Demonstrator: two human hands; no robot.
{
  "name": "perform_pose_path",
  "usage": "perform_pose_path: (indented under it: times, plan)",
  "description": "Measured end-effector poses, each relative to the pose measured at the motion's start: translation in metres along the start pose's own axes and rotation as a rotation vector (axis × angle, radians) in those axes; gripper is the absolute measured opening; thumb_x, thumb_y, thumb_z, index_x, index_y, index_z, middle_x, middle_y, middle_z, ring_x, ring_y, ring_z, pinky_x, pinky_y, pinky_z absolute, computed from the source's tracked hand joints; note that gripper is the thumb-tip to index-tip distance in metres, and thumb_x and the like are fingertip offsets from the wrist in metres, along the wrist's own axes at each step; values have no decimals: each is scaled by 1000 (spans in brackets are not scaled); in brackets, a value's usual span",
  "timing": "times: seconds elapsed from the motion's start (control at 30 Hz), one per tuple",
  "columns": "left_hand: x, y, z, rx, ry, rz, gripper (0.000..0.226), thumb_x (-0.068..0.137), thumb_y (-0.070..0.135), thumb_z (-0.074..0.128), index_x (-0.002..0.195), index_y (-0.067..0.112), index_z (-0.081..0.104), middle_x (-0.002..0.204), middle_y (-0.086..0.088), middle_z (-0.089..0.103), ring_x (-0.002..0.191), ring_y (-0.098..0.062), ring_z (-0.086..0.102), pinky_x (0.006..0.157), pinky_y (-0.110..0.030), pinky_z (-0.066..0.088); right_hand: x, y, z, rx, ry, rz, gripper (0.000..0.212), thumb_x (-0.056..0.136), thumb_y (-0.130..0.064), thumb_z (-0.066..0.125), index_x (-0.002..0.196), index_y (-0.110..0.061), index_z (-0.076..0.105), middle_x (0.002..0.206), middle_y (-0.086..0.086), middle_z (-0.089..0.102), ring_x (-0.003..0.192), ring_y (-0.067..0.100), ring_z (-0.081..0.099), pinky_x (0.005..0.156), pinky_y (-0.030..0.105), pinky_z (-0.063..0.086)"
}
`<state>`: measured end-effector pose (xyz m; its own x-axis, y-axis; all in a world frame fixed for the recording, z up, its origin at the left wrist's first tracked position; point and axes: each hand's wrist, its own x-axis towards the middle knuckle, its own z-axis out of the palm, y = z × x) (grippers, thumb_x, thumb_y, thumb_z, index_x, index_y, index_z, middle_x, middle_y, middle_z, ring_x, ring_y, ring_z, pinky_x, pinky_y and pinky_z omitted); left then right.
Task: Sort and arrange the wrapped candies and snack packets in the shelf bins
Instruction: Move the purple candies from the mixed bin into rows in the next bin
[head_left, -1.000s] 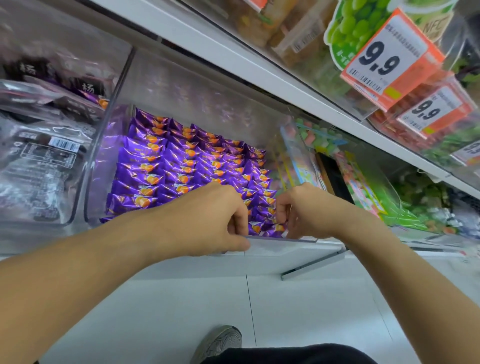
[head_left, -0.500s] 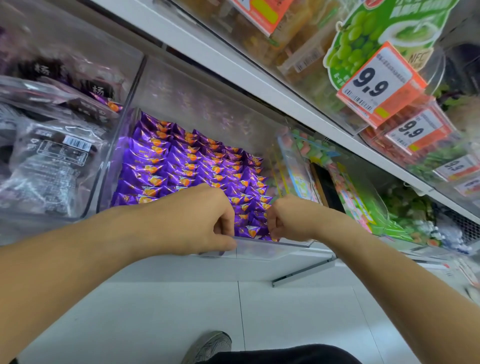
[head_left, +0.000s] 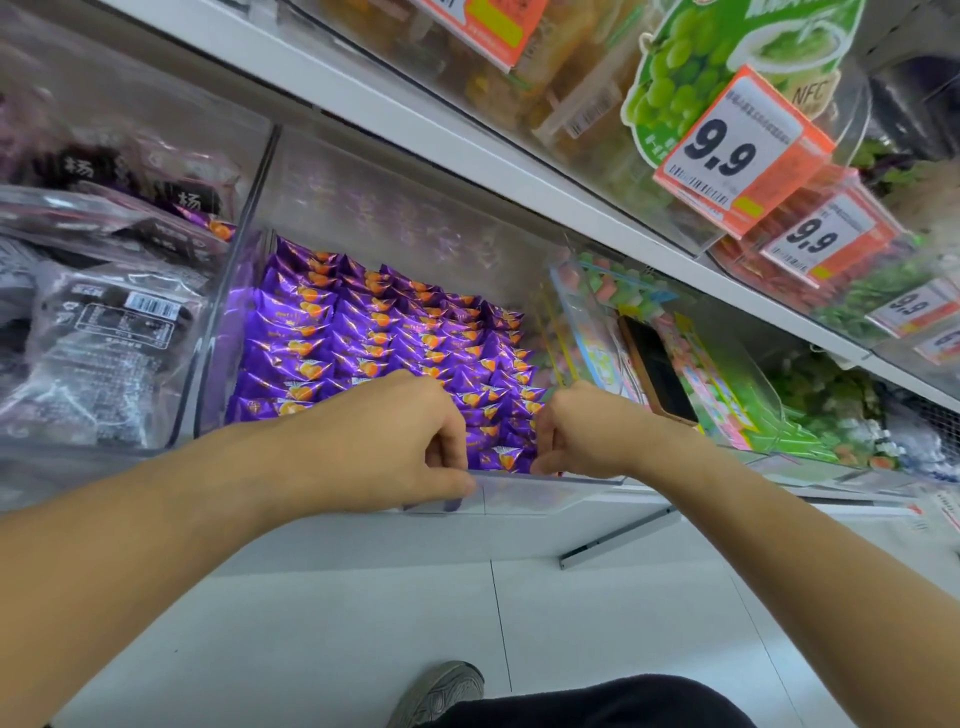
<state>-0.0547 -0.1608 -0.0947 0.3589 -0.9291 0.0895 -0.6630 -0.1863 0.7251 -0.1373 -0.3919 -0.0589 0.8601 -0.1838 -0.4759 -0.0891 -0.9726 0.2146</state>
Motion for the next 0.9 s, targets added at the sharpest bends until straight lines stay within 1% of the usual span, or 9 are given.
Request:
perform_pose_path:
  times: [0.1,0.17,0.3,0.37,0.57,0.67,0.73,0.83,0.9]
  plan:
    - [-3,2,-2,35,28,15,17,85,41,71,82,25,75,72,14,70,72,6,62,60,-7,44,-12,-3,-9,-4,85,22,23,84,-37,76,82,-15,74,78,2,71,78,22,64,71,35,54]
    - [-10,7,-8,61,147,57,12,85,38,71,84,27,74,74,17,68,75,3,61,63,-11,45,-24,-9,-20,72,226,6,18,86,-35,74,82,-18,70,75,-6,69,77,15,65,69,30,51]
    - [-40,28,-37,-2,466,156,9,86,24,68,77,26,70,71,15,63,67,-11,58,60,-10,39,-44,-51,-40,521,566,-174,5,86,-23,77,85,-22,72,73,-12,69,71,7,65,65,14,49]
    - [-58,30,-57,-21,568,162,7,84,24,67,77,25,70,69,12,63,62,-14,57,58,-10,37,-46,-85,-49,713,694,-291,6,86,-16,76,87,-20,72,77,-10,70,72,11,66,66,17,51]
    - [-116,-27,-123,139,736,-125,7,86,19,72,82,24,73,64,11,64,60,-2,56,58,-6,39,-10,-188,-76,598,1001,-588,6,91,-12,69,96,-16,69,89,-7,65,80,6,58,76,18,46]
    - [-149,-60,-157,313,752,-317,3,85,22,75,88,21,75,75,15,66,66,10,57,65,-5,39,17,-233,-97,682,946,-638,8,89,-17,71,97,-18,69,89,-7,63,79,3,57,76,12,43]
    - [-171,-76,-175,389,822,-412,7,83,25,76,90,22,75,82,14,65,70,5,56,71,-15,41,38,-260,-112,801,830,-607,13,87,-22,74,99,-18,69,88,-5,66,76,6,60,73,14,46]
    - [-205,-92,-194,344,935,-514,11,80,26,79,90,25,74,84,21,65,77,2,60,71,-11,42,69,-290,-135,1025,667,-534,24,81,-31,81,98,-21,67,89,-2,68,76,10,64,71,18,50]
    - [-228,-104,-201,290,920,-573,20,76,29,83,94,25,75,88,17,69,80,1,63,72,-15,45,85,-306,-149,1028,612,-561,32,77,-36,84,99,-23,66,91,-3,68,80,12,65,72,17,51]
